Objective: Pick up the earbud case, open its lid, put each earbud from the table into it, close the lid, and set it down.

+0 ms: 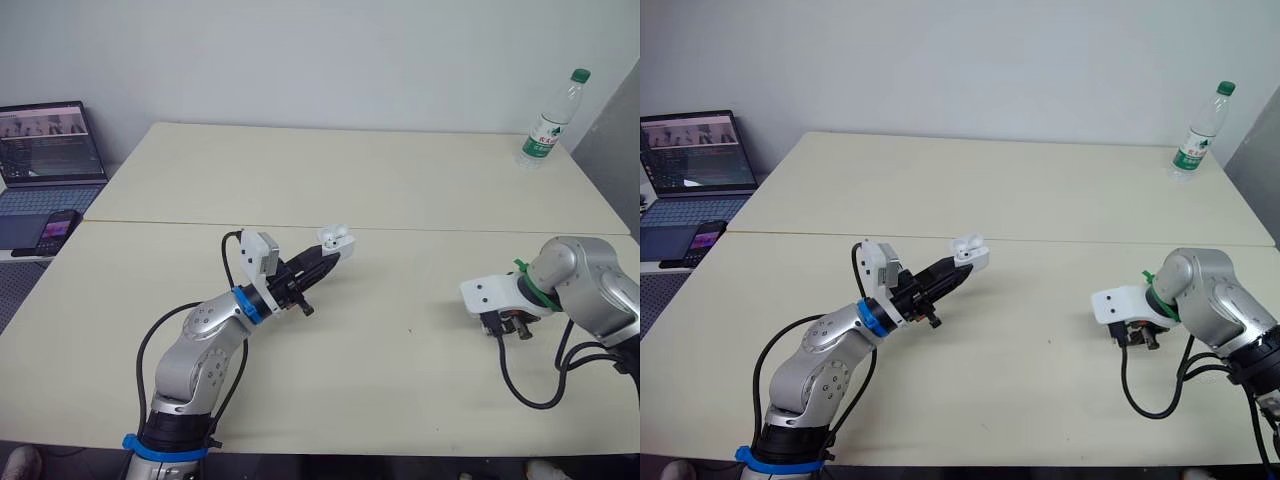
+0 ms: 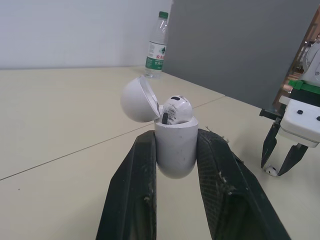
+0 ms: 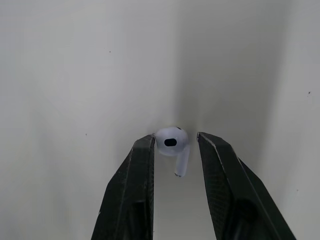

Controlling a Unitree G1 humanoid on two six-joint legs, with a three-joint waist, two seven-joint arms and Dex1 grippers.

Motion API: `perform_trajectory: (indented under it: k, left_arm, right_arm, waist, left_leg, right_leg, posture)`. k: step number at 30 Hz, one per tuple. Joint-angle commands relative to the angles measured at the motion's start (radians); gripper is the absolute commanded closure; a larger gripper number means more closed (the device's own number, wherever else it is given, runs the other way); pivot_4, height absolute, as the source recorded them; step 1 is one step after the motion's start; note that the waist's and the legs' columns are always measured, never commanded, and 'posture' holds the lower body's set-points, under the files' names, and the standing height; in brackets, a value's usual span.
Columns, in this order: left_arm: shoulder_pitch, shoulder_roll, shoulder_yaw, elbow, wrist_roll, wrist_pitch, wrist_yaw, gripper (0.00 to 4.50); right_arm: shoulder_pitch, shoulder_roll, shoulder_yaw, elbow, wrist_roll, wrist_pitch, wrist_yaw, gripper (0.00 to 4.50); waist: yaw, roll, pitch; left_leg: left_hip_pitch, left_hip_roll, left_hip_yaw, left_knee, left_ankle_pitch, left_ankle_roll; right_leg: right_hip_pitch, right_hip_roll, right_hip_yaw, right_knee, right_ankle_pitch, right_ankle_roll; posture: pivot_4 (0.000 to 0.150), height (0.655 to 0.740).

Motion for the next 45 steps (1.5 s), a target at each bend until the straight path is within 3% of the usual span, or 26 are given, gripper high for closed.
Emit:
perform_trajectory:
  k: [1, 45]
  left_arm:
    - [-0.004, 0.003, 0.002, -0.037, -0.01, -0.013, -0.002, 3.73]
    - [-0.006, 0.011, -0.009, -0.041, 0.001, -0.01, -0.011, 3.73]
  right_arm:
    - [-0.002, -0.008, -0.01, -0.034, 0.007, 0.008, 0.044, 3.1]
    - [-0.007, 0.01, 0.015, -0.012, -0.045, 0.153, 0.003, 3.1]
  waist:
    - [0.0, 0.0, 0.0]
    - [0.0, 0.0, 0.0]
  left_leg:
    - [0.0, 0.0, 0.0, 0.0, 0.0, 0.0]
    - [0.0, 0.0, 0.0, 0.0, 0.0, 0.0]
  right_leg:
    - [0.0, 0.0, 0.0, 0.0, 0.0, 0.0]
    - [0.0, 0.0, 0.0, 0.0, 0.0, 0.0]
  posture:
    - [0.15, 0.7389]
    - [0.15, 0.7389]
